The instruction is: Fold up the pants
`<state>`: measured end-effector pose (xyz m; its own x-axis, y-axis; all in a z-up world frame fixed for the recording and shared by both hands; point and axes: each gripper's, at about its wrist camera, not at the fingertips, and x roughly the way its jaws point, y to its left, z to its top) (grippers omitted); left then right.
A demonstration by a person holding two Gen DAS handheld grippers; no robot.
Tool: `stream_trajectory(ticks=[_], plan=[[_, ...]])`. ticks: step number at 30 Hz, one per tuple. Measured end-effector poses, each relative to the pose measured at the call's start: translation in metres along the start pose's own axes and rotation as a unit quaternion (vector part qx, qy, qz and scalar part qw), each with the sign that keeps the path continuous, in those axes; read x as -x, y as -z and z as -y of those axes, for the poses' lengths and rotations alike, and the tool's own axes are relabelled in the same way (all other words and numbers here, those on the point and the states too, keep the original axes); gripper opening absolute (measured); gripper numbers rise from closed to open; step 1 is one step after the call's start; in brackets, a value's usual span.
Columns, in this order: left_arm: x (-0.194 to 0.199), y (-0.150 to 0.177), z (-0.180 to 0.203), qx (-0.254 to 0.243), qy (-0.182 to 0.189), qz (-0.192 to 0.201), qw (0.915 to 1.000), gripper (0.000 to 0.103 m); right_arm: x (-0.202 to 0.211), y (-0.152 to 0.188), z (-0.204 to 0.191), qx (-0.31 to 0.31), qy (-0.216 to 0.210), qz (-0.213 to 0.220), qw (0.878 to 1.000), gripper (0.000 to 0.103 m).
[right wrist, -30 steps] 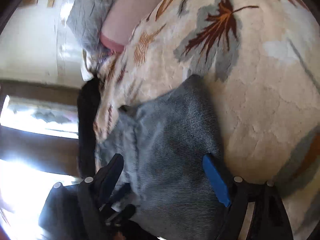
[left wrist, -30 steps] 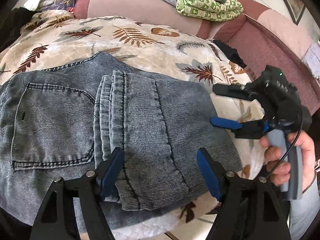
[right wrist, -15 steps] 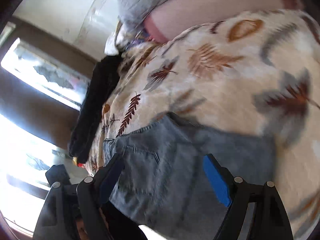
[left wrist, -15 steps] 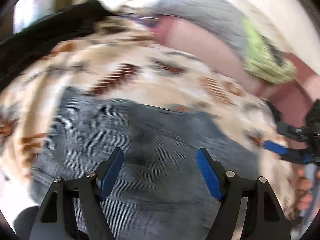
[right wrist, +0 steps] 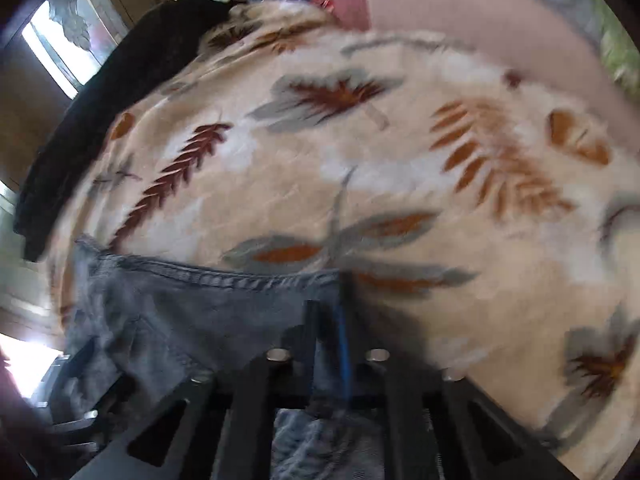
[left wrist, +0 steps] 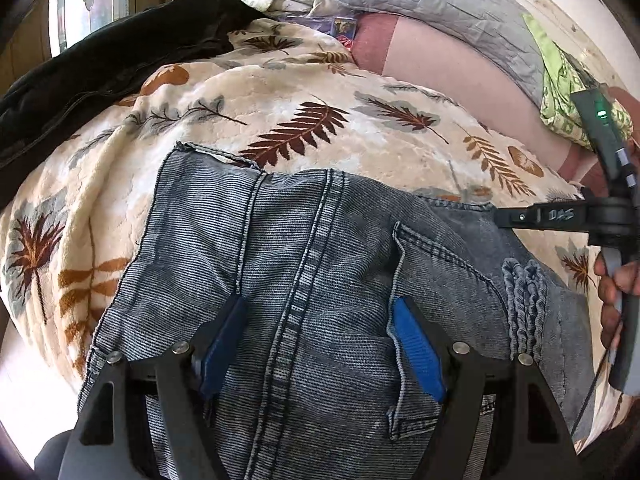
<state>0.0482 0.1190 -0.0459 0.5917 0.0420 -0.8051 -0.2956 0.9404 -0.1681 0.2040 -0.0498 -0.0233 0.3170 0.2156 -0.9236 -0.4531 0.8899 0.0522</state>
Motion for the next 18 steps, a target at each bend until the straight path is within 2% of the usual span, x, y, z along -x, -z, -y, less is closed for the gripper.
stream_trajectory(ticks=[1, 7, 9, 10, 11, 12, 13, 14, 16, 18], plan=[[0.000, 0.000, 0.001, -0.004, -0.004, 0.000, 1.0000, 0.077, -0.009, 0.001, 0.003, -0.009, -0.010, -0.020, 1.000, 0.002], [0.000, 0.000, 0.001, -0.003, 0.005, 0.004, 1.0000, 0.078, 0.039, 0.002, 0.017, -0.078, -0.057, 0.067, 0.993, 0.005], [0.001, 0.000, 0.001, -0.001, 0.005, 0.005, 1.0000, 0.078, 0.042, 0.003, 0.010, -0.080, -0.091, 0.058, 0.991, 0.007], [0.001, 0.000, 0.001, 0.001, 0.005, 0.006, 1.0000, 0.079, 0.035, 0.004, 0.008, -0.079, -0.105, 0.044, 0.990, 0.013], [0.001, 0.000, 0.001, 0.002, 0.007, 0.007, 0.9999, 0.080, 0.016, 0.006, 0.005, -0.076, -0.103, 0.013, 0.992, 0.028], [0.001, 0.000, 0.001, 0.004, 0.009, 0.008, 0.9999, 0.080, -0.003, 0.006, 0.007, -0.073, -0.079, -0.022, 0.994, 0.036], [0.002, 0.000, 0.001, 0.006, 0.013, 0.011, 0.9998, 0.080, -0.017, 0.008, 0.011, -0.080, -0.064, -0.035, 0.994, 0.035], [0.004, -0.001, -0.001, 0.013, 0.019, 0.015, 0.9996, 0.080, -0.012, 0.009, 0.015, -0.097, -0.073, -0.015, 0.992, 0.035], [0.011, -0.002, -0.010, 0.034, 0.047, 0.026, 0.9980, 0.080, 0.020, 0.012, 0.013, -0.106, -0.090, 0.031, 0.990, 0.042], [0.022, -0.003, -0.023, 0.063, 0.073, 0.042, 0.9945, 0.080, 0.055, 0.022, 0.008, -0.091, -0.084, 0.072, 0.990, 0.058]])
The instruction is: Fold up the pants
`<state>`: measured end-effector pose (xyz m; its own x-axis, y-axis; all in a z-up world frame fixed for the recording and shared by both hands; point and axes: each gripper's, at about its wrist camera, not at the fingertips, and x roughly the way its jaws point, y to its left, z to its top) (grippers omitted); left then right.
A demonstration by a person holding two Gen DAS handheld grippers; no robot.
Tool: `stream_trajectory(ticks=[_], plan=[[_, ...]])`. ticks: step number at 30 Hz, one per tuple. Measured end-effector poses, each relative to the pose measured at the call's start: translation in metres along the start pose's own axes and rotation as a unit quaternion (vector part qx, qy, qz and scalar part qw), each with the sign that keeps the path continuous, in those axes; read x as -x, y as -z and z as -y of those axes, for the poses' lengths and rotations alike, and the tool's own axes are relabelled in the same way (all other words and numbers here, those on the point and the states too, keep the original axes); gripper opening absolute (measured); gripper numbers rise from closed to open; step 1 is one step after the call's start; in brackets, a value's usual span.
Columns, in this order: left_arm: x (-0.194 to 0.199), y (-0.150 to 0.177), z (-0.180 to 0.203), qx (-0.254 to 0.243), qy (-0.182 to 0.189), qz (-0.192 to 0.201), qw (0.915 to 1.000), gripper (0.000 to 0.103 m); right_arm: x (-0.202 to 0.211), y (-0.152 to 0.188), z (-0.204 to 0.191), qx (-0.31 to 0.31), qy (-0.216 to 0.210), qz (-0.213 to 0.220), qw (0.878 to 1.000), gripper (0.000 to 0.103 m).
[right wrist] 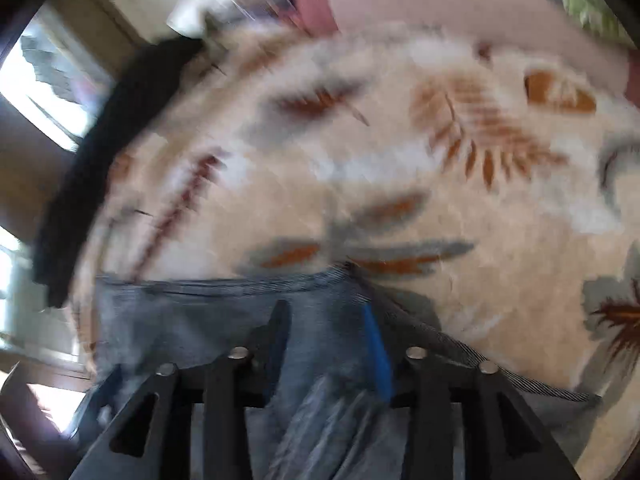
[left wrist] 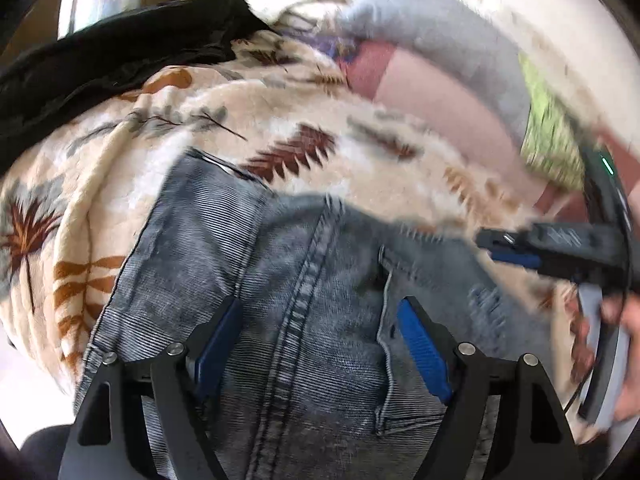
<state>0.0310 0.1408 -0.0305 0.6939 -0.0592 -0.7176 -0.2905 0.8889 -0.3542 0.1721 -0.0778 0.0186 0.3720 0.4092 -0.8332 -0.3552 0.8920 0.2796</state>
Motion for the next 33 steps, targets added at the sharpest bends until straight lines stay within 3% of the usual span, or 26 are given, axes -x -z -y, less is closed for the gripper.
stream_trajectory(ticks=[2, 6, 8, 13, 16, 22, 25, 32, 33], plan=[[0.027, -0.005, -0.013, 0.026, 0.003, 0.042, 0.9988, 0.080, 0.039, 0.017, -0.008, 0.015, -0.003, 0.045, 0.999, 0.081], [0.082, 0.000, -0.042, 0.100, 0.023, 0.098, 0.9899, 0.086, 0.078, 0.067, -0.001, 0.008, -0.054, 0.069, 0.996, 0.087], [0.098, 0.008, -0.056, 0.138, 0.028, 0.099, 0.9850, 0.089, 0.079, 0.094, 0.013, -0.019, -0.074, 0.067, 0.995, 0.087], [0.095, 0.035, -0.080, 0.231, 0.075, 0.034, 0.9695, 0.089, 0.063, 0.143, 0.041, -0.071, -0.095, 0.063, 0.991, 0.087], [0.075, 0.045, -0.083, 0.266, 0.094, -0.009, 0.9593, 0.089, 0.057, 0.147, 0.049, -0.083, -0.118, 0.065, 0.987, 0.087], [0.037, 0.049, -0.082, 0.304, 0.121, -0.050, 0.9436, 0.089, 0.060, 0.154, 0.056, -0.087, -0.140, 0.072, 0.984, 0.087], [0.024, 0.057, -0.087, 0.339, 0.129, -0.076, 0.9288, 0.089, 0.063, 0.157, 0.060, -0.091, -0.140, 0.075, 0.983, 0.087], [0.019, 0.045, -0.085, 0.327, 0.118, -0.046, 0.9366, 0.089, 0.066, 0.155, 0.058, -0.088, -0.124, 0.079, 0.985, 0.087], [0.019, 0.041, -0.086, 0.322, 0.114, -0.040, 0.9391, 0.082, 0.067, 0.153, 0.055, -0.084, -0.123, 0.078, 0.986, 0.087]])
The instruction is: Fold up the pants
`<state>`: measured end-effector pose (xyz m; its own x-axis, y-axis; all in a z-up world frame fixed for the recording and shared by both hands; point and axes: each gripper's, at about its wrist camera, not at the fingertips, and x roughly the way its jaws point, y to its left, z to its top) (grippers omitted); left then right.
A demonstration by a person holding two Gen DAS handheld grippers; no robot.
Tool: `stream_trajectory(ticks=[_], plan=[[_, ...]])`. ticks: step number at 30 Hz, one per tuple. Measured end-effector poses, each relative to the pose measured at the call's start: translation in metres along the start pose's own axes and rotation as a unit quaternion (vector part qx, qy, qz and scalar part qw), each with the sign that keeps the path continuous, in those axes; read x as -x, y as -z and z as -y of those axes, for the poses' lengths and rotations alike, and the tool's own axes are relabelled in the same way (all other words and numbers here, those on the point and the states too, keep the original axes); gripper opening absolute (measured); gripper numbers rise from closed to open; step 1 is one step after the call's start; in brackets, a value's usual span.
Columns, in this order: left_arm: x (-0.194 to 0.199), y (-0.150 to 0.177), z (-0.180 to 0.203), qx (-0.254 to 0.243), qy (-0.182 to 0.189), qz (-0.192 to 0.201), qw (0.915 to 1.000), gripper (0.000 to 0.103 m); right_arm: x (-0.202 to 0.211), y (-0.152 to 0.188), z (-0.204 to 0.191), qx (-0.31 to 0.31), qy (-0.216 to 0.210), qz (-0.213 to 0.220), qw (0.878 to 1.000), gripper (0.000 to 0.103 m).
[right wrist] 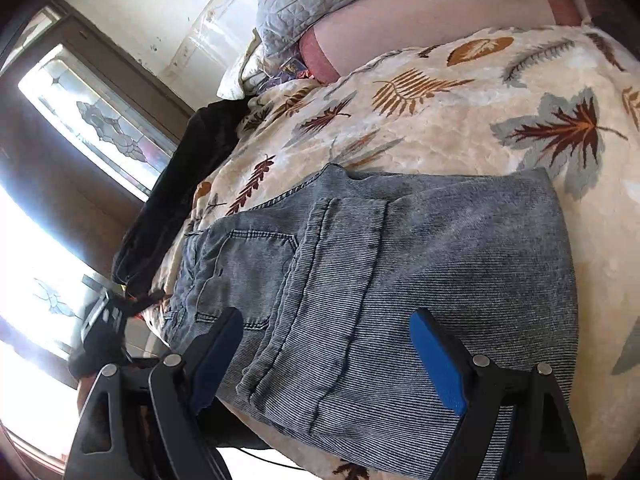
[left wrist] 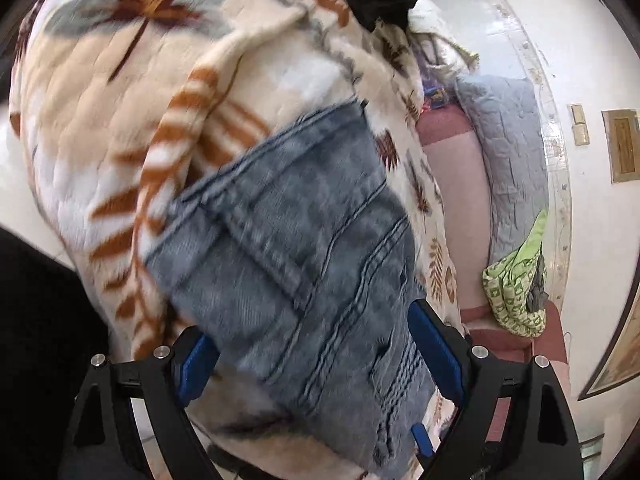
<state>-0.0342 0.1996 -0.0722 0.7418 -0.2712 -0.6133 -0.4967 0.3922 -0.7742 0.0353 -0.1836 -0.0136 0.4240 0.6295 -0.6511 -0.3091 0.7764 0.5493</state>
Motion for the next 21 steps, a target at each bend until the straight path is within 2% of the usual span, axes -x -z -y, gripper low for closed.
stream_trajectory(ticks=[1, 2, 3, 5, 8, 9, 10, 12, 13, 14, 15, 17, 21], plan=[[0.000, -0.002, 0.004, -0.014, -0.010, 0.005, 0.9998, 0.057, 0.001, -0.003, -0.007, 0.004, -0.003, -0.003, 1.000, 0.087], [0.001, -0.005, 0.006, -0.031, -0.025, 0.006, 0.9992, 0.042, 0.002, -0.006, -0.014, 0.011, -0.009, -0.003, 1.000, 0.087], [0.002, -0.006, 0.009, -0.053, -0.039, 0.011, 0.9978, 0.035, 0.004, -0.009, -0.022, 0.020, -0.015, -0.002, 1.000, 0.087], [0.003, -0.006, 0.009, -0.071, -0.039, 0.016, 0.9966, 0.034, 0.000, -0.018, -0.042, 0.036, -0.033, -0.015, 0.999, 0.087], [0.002, -0.008, 0.005, -0.076, -0.033, 0.016, 0.9964, 0.033, -0.030, -0.038, -0.063, 0.006, -0.091, -0.073, 0.993, 0.087], [0.001, -0.008, 0.004, -0.077, -0.032, 0.016, 0.9964, 0.033, -0.045, -0.043, -0.066, -0.012, -0.108, -0.103, 0.989, 0.087], [0.001, -0.008, 0.004, -0.082, -0.031, 0.016, 0.9960, 0.033, -0.067, -0.048, -0.067, -0.048, -0.140, -0.143, 0.979, 0.087], [-0.001, -0.010, 0.000, -0.088, -0.027, 0.014, 0.9956, 0.033, -0.103, -0.051, -0.064, -0.094, -0.174, -0.187, 0.962, 0.087], [-0.003, -0.011, -0.002, -0.085, -0.023, 0.012, 0.9961, 0.033, -0.122, -0.051, -0.059, -0.107, -0.156, -0.211, 0.959, 0.087], [-0.004, -0.012, -0.004, -0.082, -0.018, 0.009, 0.9964, 0.033, -0.144, -0.046, -0.050, -0.125, -0.101, -0.241, 0.957, 0.086], [-0.004, -0.012, -0.006, -0.082, -0.015, 0.007, 0.9965, 0.033, -0.149, -0.045, -0.047, -0.141, -0.094, -0.239, 0.956, 0.086], [-0.005, -0.013, -0.005, -0.087, -0.013, 0.006, 0.9961, 0.033, -0.139, -0.055, -0.066, -0.101, -0.091, -0.236, 0.962, 0.087], [-0.006, -0.013, -0.003, -0.101, -0.017, 0.007, 0.9947, 0.034, -0.118, -0.070, -0.080, -0.088, -0.090, -0.184, 0.975, 0.087]])
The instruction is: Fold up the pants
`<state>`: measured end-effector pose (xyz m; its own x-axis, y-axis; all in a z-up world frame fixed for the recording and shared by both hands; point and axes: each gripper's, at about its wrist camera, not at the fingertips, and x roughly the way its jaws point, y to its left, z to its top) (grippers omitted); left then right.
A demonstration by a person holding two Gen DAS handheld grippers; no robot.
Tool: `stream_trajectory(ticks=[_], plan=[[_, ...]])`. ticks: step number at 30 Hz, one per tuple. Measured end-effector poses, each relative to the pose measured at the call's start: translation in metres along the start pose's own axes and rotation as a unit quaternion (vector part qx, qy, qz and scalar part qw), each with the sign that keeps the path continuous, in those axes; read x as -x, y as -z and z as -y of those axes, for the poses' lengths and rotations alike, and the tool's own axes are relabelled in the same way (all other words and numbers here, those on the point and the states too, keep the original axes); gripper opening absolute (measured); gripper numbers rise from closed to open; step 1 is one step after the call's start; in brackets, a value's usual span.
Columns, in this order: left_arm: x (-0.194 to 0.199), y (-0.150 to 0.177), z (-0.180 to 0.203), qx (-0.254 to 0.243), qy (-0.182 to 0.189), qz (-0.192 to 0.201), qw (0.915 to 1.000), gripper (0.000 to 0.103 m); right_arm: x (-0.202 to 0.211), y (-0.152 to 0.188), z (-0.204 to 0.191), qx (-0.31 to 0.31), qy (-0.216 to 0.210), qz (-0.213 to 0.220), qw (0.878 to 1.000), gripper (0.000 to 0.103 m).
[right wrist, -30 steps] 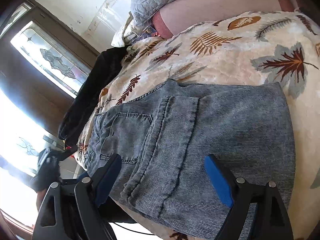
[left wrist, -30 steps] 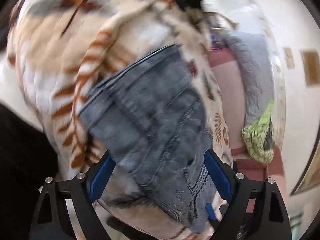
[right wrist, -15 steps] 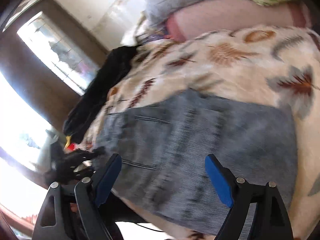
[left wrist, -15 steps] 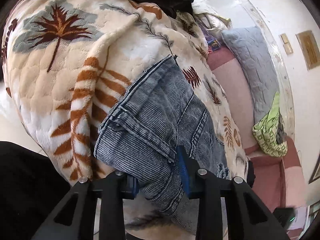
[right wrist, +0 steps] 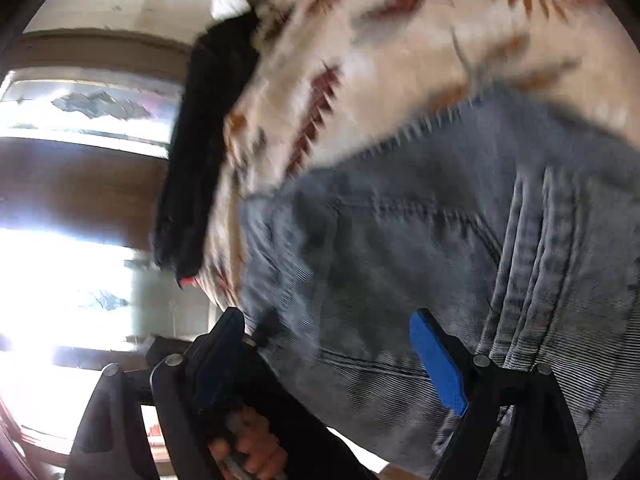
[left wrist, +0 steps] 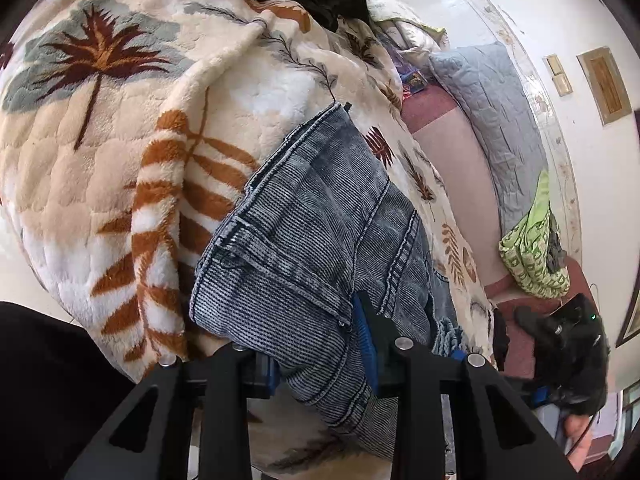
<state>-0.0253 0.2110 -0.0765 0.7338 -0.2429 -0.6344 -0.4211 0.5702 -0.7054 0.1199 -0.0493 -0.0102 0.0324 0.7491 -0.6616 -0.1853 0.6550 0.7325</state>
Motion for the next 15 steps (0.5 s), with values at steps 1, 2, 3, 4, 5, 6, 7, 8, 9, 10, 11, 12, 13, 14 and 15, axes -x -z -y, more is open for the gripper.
stream_trajectory(ticks=[1, 2, 3, 4, 5, 6, 7, 8, 9, 10, 11, 12, 13, 14, 15], plan=[[0.000, 0.000, 0.000, -0.001, 0.000, 0.000, 1.0000, 0.034, -0.009, -0.002, 0.006, -0.002, 0.021, -0.001, 1.000, 0.087], [-0.001, -0.001, 0.001, -0.002, 0.000, 0.000, 1.0000, 0.034, -0.027, -0.004, 0.019, -0.012, 0.049, -0.024, 0.998, 0.087], [-0.001, -0.001, 0.001, -0.003, 0.000, 0.000, 1.0000, 0.034, -0.042, -0.004, 0.031, -0.025, 0.050, -0.042, 0.998, 0.087], [-0.002, -0.001, 0.002, -0.008, -0.002, 0.000, 1.0000, 0.034, -0.039, -0.004, 0.031, -0.028, 0.043, -0.028, 0.998, 0.088], [-0.001, -0.001, 0.002, -0.012, -0.005, 0.003, 0.9999, 0.034, -0.030, -0.006, 0.024, -0.036, 0.030, -0.031, 0.998, 0.089], [0.000, 0.000, 0.003, -0.018, -0.007, 0.006, 0.9998, 0.034, -0.023, -0.007, 0.020, -0.035, 0.004, -0.036, 0.999, 0.089], [0.001, 0.001, 0.006, -0.024, -0.013, 0.008, 0.9996, 0.034, -0.012, -0.007, 0.017, -0.033, -0.020, -0.030, 0.999, 0.089], [0.001, 0.001, 0.007, -0.028, -0.017, 0.009, 0.9994, 0.033, 0.006, -0.004, 0.013, -0.021, -0.019, -0.008, 1.000, 0.089], [0.002, 0.001, 0.011, -0.034, -0.021, 0.012, 0.9992, 0.032, 0.018, -0.001, 0.013, -0.012, -0.018, 0.006, 1.000, 0.089], [0.005, 0.001, 0.016, -0.045, -0.024, 0.019, 0.9985, 0.031, 0.035, 0.004, 0.019, -0.011, -0.025, 0.024, 0.999, 0.089], [0.008, 0.002, 0.023, -0.059, -0.030, 0.028, 0.9975, 0.030, 0.047, 0.009, 0.025, -0.017, -0.031, 0.039, 0.999, 0.089], [0.010, 0.002, 0.028, -0.067, -0.033, 0.033, 0.9967, 0.029, 0.062, 0.017, 0.038, -0.027, -0.030, 0.058, 0.997, 0.089], [0.014, 0.004, 0.039, -0.086, -0.037, 0.045, 0.9946, 0.028, 0.077, 0.024, 0.051, -0.038, -0.026, 0.075, 0.996, 0.089], [0.017, 0.005, 0.048, -0.104, -0.043, 0.055, 0.9922, 0.028, 0.094, 0.034, 0.069, -0.055, -0.023, 0.098, 0.993, 0.089], [0.021, 0.007, 0.058, -0.121, -0.049, 0.066, 0.9893, 0.027, 0.107, 0.041, 0.084, -0.068, -0.021, 0.112, 0.991, 0.089]])
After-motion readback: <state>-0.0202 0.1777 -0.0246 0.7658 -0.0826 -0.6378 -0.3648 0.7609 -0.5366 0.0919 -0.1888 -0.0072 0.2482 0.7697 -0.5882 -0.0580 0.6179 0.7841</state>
